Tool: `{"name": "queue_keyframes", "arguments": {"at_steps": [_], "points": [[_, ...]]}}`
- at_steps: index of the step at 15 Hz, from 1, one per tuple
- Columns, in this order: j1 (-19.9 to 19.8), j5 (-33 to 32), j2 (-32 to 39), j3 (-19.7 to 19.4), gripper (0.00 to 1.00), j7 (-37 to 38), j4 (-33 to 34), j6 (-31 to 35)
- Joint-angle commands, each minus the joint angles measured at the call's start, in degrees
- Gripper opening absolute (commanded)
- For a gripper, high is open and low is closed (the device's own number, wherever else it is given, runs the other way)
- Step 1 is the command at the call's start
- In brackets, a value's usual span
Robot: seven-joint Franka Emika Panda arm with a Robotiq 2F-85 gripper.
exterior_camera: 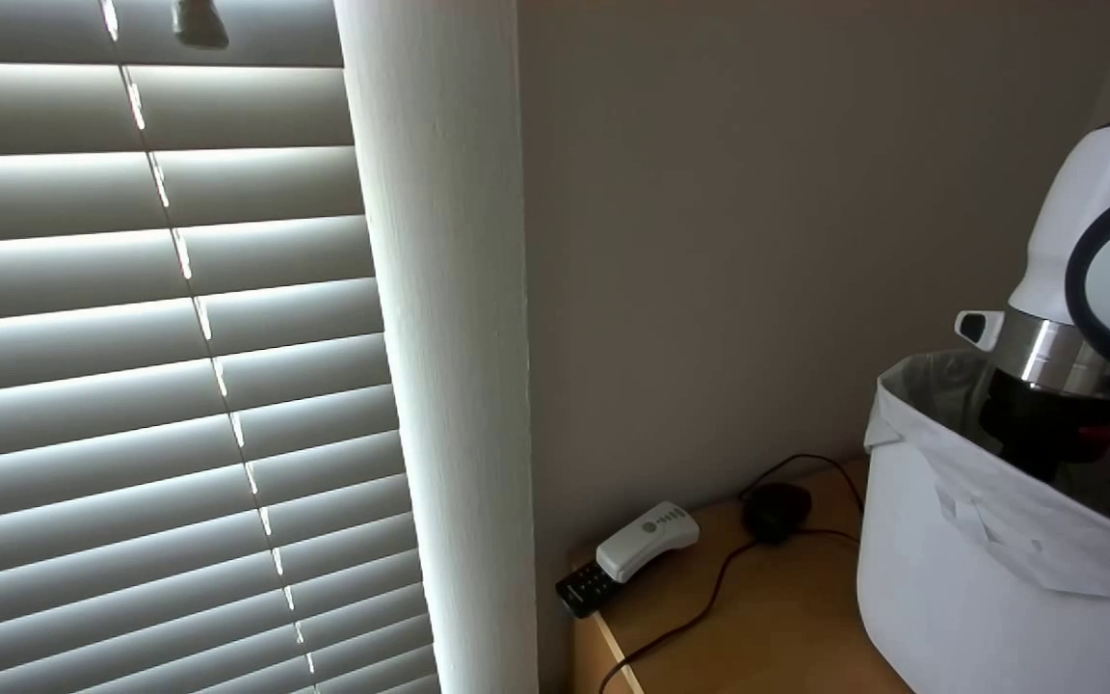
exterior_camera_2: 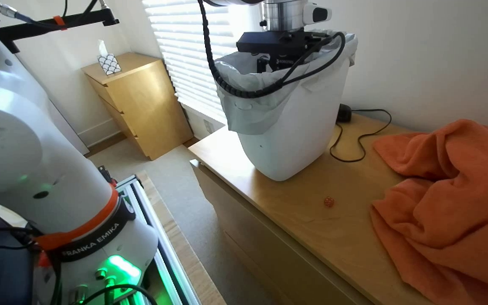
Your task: Remove the snacks packet from the waste bin and drop it on the table on top of the orange dice
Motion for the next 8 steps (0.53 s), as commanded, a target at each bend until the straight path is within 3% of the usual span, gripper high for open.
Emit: {"name": "queue_keyframes", "arguments": {"at_steps": [1,2,3,8], "points": [[-0.9,-0.6,2.1,0.9,1.00,0.9,0.7,0.9],[-1.1,-0.6,2.3,0.9,0.75,0.8,0.8,1.0],[-1.1,-0.6,2.4,0.9,0.74,0.8,0.9,1.1],[-1.5,-1.7,2.0,0.9,0.35,1.5,1.2,1.9]]}}
